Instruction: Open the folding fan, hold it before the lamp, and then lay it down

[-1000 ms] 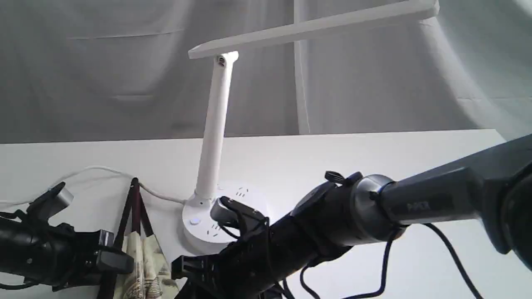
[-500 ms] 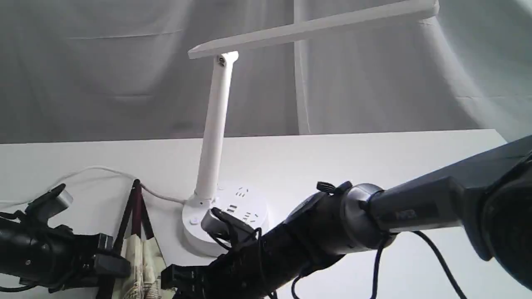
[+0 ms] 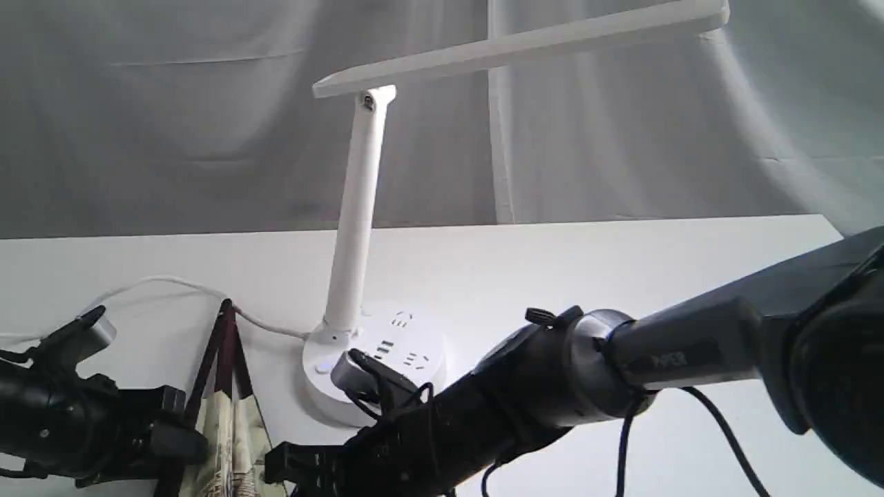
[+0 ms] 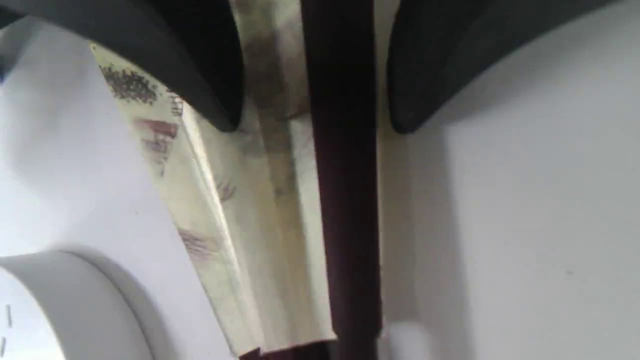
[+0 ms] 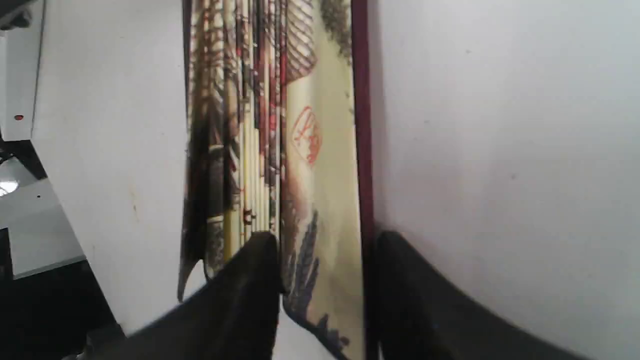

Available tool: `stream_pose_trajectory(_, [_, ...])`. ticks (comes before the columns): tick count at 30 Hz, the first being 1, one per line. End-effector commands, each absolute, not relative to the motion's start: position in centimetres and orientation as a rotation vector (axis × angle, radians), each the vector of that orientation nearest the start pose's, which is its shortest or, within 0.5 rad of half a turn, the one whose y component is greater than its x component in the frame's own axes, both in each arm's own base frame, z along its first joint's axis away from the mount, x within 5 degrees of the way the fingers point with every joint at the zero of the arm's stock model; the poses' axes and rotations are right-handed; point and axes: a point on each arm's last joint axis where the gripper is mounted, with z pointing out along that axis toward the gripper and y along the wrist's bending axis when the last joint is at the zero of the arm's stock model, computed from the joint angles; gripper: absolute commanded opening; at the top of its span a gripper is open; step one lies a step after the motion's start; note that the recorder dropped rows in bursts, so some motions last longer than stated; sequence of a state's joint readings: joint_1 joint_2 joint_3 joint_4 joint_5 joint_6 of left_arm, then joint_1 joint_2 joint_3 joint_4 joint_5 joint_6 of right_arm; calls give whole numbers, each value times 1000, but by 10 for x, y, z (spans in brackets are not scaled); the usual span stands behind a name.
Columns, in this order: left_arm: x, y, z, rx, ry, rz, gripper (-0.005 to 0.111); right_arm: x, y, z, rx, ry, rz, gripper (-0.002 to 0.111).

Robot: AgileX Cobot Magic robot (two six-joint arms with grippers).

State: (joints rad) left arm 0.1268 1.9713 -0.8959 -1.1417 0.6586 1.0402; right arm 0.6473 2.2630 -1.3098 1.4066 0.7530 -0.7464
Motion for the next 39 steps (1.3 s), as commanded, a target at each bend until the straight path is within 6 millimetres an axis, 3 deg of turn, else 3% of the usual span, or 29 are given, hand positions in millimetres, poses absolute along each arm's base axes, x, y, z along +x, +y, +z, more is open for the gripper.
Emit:
stream_pose_trajectory(1, [324, -5, 92, -54, 2761, -745, 49, 300, 304, 74, -468, 2787, 1321, 24])
stream_pose_trajectory(6, [324, -6, 97, -47, 2750, -745, 49, 299, 304, 76, -524, 2773, 1326, 0])
stream_pose_trajectory(13, [325, -6, 129, -9, 2660, -716, 49, 296, 303, 78, -586, 2775, 1319, 0])
stream_pose_trajectory(18, [322, -7, 150, -11, 2610, -718, 49, 297, 302, 101, -653, 2716, 1305, 0])
stream_pose_trajectory(26, [310, -13, 182, 71, 2549, -772, 49, 306, 283, 139, -661, 2643, 1481, 0])
stream_pose_trajectory(32, [300, -6, 209, 85, 2539, -598, 45, 314, 272, 150, -634, 2617, 1503, 0])
stream_pose_trajectory(39, [282, 7, 236, -24, 2559, -378, 41, 313, 273, 152, -619, 2611, 1528, 0])
